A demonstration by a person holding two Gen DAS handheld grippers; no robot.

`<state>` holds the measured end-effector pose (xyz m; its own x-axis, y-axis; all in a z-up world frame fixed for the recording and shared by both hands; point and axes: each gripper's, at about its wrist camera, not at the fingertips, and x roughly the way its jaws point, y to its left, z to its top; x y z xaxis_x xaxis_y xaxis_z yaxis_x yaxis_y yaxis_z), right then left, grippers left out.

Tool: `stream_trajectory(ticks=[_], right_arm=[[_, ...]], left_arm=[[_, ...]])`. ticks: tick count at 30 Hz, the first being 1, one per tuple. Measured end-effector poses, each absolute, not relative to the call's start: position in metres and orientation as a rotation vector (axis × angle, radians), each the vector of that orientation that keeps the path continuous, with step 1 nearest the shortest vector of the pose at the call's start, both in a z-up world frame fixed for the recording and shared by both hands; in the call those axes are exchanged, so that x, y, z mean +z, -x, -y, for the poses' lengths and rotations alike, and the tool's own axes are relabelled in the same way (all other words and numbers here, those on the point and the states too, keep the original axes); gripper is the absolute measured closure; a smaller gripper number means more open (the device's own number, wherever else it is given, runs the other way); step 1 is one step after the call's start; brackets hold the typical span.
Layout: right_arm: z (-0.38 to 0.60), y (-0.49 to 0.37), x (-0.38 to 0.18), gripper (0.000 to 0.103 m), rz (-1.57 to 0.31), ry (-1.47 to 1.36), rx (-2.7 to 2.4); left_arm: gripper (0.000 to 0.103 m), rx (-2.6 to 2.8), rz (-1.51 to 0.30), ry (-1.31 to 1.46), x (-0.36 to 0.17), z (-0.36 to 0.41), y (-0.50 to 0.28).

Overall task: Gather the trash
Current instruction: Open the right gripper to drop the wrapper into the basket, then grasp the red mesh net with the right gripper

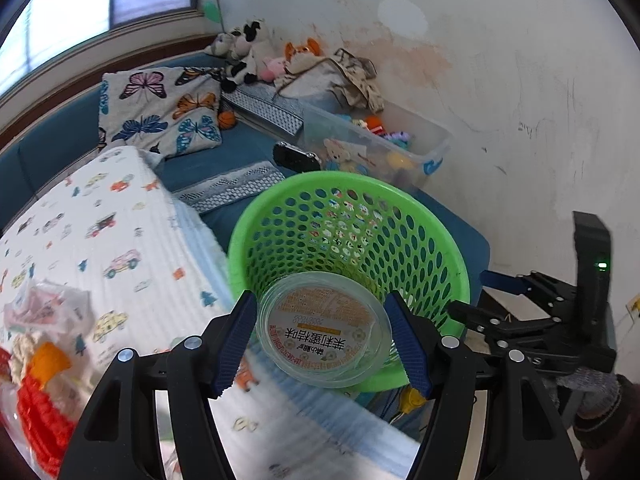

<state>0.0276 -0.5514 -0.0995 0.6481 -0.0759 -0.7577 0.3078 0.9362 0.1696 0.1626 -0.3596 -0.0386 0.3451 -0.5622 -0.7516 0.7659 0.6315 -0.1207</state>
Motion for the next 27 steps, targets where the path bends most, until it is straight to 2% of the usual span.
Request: stream_trajectory(ticks=[10,11,12,14,27], right_arm=[[0.561,-0.012,-0.098,0.025,-0.826,-0.331,-0.246],[0.561,-0.011,-0.099,0.025,-0.826,-0.334,-0.248],[0.561,-0.011,-0.099,0.025,-0.826,-0.338,-0.249],[0.56,-0.01,-0.099,0.025,-0.828,-0.344,-0.249],[0.524,-0.019,-0.079,0.022,-0.791,-0.315,-0.165]], left_arm=[[0.037,-0.883,-0.927,-0.318,-0.065,0.396,-0.167],[0.036,-0.886,-0.93,-0.317,-0.067,0.397,-0.167],[0.031,-0.893,-0.932,-0.312,-0.068,0.397,-0.166],[0.03,-0.895,-0.932,-0.307,-0.068,0.396,-0.165],[0.03,-0.807,-0.822,-0.221,-0.028,0.314,-0.145]])
